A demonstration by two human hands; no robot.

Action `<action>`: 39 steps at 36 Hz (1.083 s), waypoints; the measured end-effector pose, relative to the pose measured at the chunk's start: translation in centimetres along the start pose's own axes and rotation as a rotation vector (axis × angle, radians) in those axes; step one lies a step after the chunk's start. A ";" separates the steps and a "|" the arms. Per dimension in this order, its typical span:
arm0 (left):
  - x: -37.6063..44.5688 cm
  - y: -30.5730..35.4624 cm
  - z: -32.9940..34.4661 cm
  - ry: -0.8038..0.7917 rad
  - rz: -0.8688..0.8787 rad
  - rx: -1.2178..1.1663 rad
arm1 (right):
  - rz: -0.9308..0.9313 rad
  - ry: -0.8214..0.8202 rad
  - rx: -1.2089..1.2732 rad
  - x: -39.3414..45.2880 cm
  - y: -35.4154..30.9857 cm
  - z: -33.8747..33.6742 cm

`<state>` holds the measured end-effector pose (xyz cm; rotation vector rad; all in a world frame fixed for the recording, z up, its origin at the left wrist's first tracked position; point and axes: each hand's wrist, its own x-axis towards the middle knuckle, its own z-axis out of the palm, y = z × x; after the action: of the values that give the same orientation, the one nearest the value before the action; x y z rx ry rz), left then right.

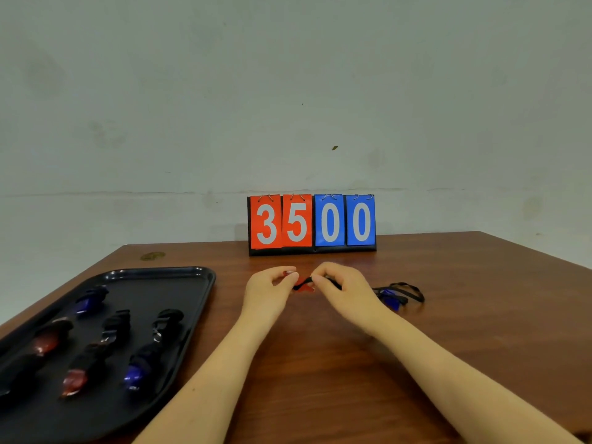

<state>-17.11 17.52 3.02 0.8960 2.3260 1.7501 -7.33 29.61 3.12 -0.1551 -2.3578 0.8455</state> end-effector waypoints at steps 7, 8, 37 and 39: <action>-0.2 0.3 0.2 -0.082 0.041 0.120 | 0.026 0.105 0.015 0.2 0.3 -0.2; -0.2 0.3 0.3 -0.091 0.045 0.137 | 0.020 0.104 0.021 0.1 0.3 -0.2; -1.1 1.5 0.2 -0.252 -0.045 -0.652 | 0.208 0.238 0.201 0.9 1.1 -0.9; -1.0 1.6 0.2 -0.263 -0.072 -0.766 | 0.203 0.134 0.199 0.8 1.1 -0.3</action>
<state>-15.59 17.50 4.08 0.8049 1.3223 2.0796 -7.85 30.87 3.05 -0.3615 -2.1432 1.1255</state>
